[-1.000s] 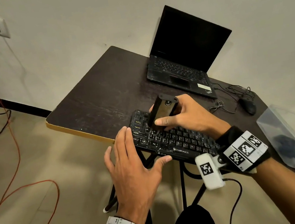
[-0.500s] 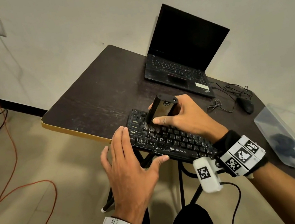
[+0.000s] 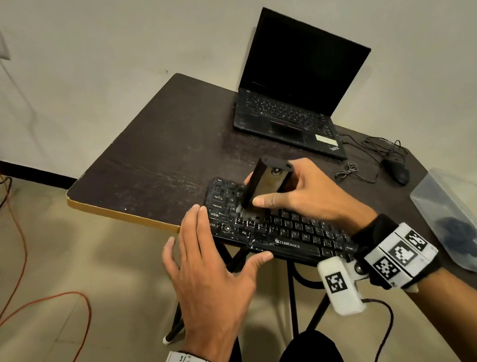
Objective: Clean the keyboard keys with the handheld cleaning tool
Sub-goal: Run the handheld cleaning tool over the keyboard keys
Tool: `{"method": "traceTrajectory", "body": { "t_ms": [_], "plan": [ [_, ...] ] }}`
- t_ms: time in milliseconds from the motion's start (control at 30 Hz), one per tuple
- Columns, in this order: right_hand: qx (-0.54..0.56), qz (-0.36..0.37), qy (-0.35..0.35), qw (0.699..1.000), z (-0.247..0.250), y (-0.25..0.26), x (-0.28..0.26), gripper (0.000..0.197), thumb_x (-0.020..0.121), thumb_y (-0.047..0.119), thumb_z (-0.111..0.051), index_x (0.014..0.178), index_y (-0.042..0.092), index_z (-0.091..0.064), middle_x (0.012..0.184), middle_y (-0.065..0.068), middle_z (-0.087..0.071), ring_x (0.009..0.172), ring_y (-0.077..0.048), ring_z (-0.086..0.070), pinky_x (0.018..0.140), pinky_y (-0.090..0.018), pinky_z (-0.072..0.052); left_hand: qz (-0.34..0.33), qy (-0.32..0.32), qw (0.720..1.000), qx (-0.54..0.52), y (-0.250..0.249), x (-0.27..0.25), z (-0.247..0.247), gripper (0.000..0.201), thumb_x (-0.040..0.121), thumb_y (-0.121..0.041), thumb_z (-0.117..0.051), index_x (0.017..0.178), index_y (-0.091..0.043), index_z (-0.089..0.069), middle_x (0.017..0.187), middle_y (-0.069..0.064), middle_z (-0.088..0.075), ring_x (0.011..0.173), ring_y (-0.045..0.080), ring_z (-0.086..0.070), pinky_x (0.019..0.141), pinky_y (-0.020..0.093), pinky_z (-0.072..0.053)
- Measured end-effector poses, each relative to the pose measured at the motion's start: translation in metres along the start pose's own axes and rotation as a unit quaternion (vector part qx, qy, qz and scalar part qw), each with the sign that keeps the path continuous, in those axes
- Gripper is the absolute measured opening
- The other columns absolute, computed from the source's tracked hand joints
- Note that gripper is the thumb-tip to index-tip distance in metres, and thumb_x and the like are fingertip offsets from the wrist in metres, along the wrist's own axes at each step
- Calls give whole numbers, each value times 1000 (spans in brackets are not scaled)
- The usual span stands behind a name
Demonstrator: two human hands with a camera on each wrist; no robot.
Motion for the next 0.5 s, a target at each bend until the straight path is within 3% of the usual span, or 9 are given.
{"method": "traceTrajectory", "body": {
  "t_ms": [67, 133, 233, 367, 500],
  "plan": [
    [1, -15, -43, 999, 12, -9, 2, 29, 87, 15, -87, 115, 17, -78, 105, -1, -83, 100, -21, -79, 97, -52, -61, -1, -2, 1000, 0, 0, -1, 0, 121, 73, -92, -54, 157, -6, -40, 163, 5, -41, 148, 22, -40, 122, 57, -31],
    [11, -25, -48, 998, 13, -12, 1, 29, 88, 14, -87, 115, 16, -77, 104, -5, -82, 97, -29, -80, 89, -55, -64, 0, -2, 1000, -1, 0, -1, 1, 121, 73, -91, -55, 157, -6, -40, 164, 5, -41, 148, 22, -40, 122, 58, -31],
    [22, -29, -9, 999, 4, -11, -5, 29, 89, 12, -85, 117, 10, -76, 105, -7, -82, 96, -27, -80, 81, -44, -67, 2, -7, 1000, -1, 0, 0, 1, 120, 74, -91, -54, 157, -6, -40, 163, 6, -41, 148, 23, -40, 121, 59, -32],
    [31, -53, -68, 996, 21, -23, -4, 31, 90, 10, -84, 119, 11, -75, 107, -8, -81, 97, -33, -80, 71, -39, -67, -1, -8, 1000, -3, 0, -1, 2, 120, 74, -91, -54, 156, -5, -42, 162, 6, -43, 147, 22, -41, 121, 58, -32],
    [30, -37, -3, 999, 7, -12, -13, 30, 91, 10, -83, 120, 15, -76, 105, -3, -82, 93, -23, -79, 65, -30, -63, 0, -12, 1000, -5, 0, 0, 2, 121, 73, -92, -53, 156, -5, -42, 162, 6, -43, 146, 22, -40, 119, 60, -34]
  ]
}}
Point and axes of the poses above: each hand's wrist, its own x-axis towards the middle knuckle, its own z-axis out of the back of the hand, y = z × x, the point moved 10 cm from there along x, towards the middle knuckle
